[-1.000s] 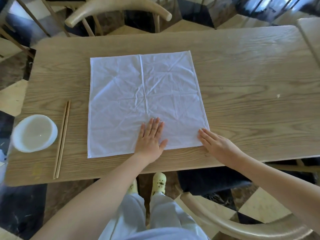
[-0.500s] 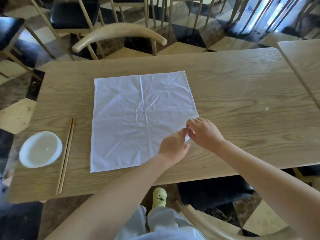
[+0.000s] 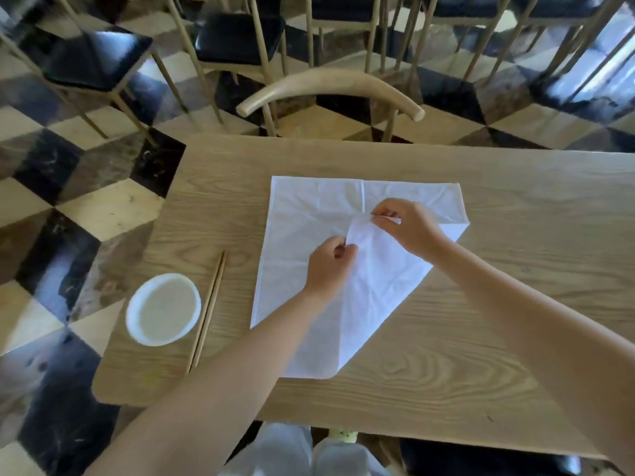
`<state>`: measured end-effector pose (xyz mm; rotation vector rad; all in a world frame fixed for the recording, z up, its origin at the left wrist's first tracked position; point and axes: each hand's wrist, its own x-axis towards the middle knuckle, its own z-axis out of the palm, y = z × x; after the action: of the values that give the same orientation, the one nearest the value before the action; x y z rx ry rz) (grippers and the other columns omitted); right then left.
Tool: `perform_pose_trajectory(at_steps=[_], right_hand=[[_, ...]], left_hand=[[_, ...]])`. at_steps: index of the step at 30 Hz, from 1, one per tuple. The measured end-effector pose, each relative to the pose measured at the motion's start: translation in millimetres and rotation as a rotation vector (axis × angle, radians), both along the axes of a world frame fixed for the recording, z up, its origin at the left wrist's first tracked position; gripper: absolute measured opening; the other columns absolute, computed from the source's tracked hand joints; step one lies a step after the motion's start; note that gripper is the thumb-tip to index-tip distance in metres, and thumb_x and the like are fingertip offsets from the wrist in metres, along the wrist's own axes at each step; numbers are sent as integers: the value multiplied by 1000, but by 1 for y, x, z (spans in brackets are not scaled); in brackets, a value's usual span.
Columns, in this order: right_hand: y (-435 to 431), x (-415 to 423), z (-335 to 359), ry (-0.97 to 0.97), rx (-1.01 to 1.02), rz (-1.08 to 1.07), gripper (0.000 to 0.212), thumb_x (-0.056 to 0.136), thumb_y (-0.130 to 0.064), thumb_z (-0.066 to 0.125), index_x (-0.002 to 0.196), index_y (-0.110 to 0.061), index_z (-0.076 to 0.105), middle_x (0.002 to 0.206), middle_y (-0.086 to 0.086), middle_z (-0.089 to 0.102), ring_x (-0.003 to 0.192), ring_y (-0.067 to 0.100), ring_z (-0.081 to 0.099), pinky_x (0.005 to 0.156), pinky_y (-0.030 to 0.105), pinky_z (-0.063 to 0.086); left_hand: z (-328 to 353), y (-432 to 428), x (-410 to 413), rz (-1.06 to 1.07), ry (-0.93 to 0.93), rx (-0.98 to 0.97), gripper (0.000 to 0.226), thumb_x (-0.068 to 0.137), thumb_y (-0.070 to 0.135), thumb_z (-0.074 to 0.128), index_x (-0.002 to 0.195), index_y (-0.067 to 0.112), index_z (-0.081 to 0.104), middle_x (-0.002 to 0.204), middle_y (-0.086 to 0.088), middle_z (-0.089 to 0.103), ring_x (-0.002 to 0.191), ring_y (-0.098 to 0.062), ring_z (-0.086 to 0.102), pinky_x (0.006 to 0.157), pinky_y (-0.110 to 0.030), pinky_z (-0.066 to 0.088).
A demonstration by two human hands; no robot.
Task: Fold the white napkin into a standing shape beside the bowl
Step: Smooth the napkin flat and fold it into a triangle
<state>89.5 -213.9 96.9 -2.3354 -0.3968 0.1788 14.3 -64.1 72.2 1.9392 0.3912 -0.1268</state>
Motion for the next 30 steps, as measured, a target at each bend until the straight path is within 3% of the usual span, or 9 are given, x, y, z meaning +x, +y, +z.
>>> perform_pose_trajectory(at_steps=[3,6,13,18,22,30], right_hand=[[46,33,-1,0,19,14,10,87,-13,61,89,-7,69,90,2,68,83,14,58,70,9,39],[87,64,-5,-4,-3,23,13,87,-12,59,88,-5,70,92,7,71,89,21,61,78,28,44],[154,121,-34,90,-76,-17,17,87,-15,58,93,-5,70,95,9,72,92,24,62,81,41,51],[176,139,-62,154,-163,-7,18,88,-17,57,97,-8,70,102,6,70,97,24,60,85,39,48],[184,145,-76,151,-166,-34,17,87,-17,59,95,-8,70,99,5,71,96,24,60,84,41,48],[194,146,-91,132,-118,-91,13,86,-17,60,88,-9,69,95,4,70,97,23,56,88,41,44]], left_hand=[[2,40,30,74,-1,-52,17,84,19,55,79,3,60,66,0,54,63,-15,48,57,-28,37],[1,79,67,88,15,-104,9,83,14,55,83,8,62,64,5,52,64,-15,48,60,-27,39],[-20,139,135,139,116,-162,12,82,5,54,87,2,64,70,-7,56,65,-19,48,61,-29,37],[-40,159,165,171,173,-138,21,81,6,54,98,8,66,82,-9,61,74,-23,56,76,-39,52],[-51,165,176,175,157,-92,21,81,8,58,101,7,65,90,-13,67,78,-21,58,86,-47,52],[-68,168,184,209,113,82,15,82,16,60,94,11,67,87,-4,70,79,-22,65,75,-42,56]])
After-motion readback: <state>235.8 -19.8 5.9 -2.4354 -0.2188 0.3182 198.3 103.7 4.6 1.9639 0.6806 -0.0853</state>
